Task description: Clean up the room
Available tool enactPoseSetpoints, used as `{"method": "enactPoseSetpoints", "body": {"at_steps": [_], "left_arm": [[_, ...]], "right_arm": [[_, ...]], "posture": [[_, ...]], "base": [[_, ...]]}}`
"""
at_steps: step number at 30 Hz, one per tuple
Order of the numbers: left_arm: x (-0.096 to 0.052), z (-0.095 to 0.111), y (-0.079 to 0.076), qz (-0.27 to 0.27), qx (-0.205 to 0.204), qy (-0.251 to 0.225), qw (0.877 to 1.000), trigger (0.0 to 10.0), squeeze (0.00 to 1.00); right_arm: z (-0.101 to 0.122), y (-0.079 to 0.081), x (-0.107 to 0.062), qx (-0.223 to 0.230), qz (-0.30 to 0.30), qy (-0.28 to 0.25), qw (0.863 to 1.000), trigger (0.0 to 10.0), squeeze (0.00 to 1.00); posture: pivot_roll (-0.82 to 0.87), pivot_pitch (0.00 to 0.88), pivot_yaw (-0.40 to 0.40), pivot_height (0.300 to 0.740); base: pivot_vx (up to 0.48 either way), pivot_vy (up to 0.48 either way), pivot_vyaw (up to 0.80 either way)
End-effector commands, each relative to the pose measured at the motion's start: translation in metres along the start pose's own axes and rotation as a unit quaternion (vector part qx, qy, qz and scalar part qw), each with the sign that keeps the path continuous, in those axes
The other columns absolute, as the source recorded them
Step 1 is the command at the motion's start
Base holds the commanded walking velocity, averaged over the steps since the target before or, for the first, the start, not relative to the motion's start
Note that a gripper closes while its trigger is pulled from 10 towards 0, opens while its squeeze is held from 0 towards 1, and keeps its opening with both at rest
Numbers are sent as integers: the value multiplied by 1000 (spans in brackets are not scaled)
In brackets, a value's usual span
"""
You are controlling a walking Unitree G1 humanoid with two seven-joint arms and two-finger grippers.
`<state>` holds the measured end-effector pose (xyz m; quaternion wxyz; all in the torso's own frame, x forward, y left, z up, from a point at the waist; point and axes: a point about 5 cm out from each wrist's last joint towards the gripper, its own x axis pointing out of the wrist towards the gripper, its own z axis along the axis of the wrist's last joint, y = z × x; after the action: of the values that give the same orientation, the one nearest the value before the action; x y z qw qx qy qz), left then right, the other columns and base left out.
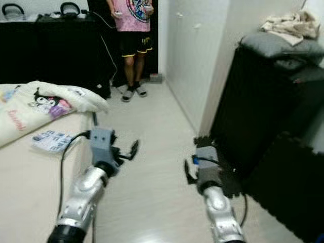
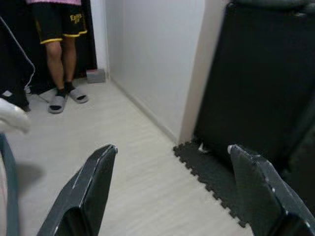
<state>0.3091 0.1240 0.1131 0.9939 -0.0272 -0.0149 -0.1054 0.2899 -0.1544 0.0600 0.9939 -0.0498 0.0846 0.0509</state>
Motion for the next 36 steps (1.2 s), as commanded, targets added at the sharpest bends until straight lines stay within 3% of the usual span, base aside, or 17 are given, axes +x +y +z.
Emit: {"method": "enactPoseSetpoints", "body": {"at_steps": [1, 36], "left_arm": [[-4, -4, 11, 17, 3, 9, 1000, 10000, 0], [-3, -3, 8, 9, 4, 7, 1000, 10000, 0]], "right_arm": [[0, 11, 2, 9, 19, -1, 1000, 10000, 0], [-1, 9, 2, 17, 15, 1, 1000, 10000, 0]], "posture": [[19, 0, -33, 740], [15, 0, -31, 740]], "base": [[379, 0, 0], [376, 0, 0]]}}
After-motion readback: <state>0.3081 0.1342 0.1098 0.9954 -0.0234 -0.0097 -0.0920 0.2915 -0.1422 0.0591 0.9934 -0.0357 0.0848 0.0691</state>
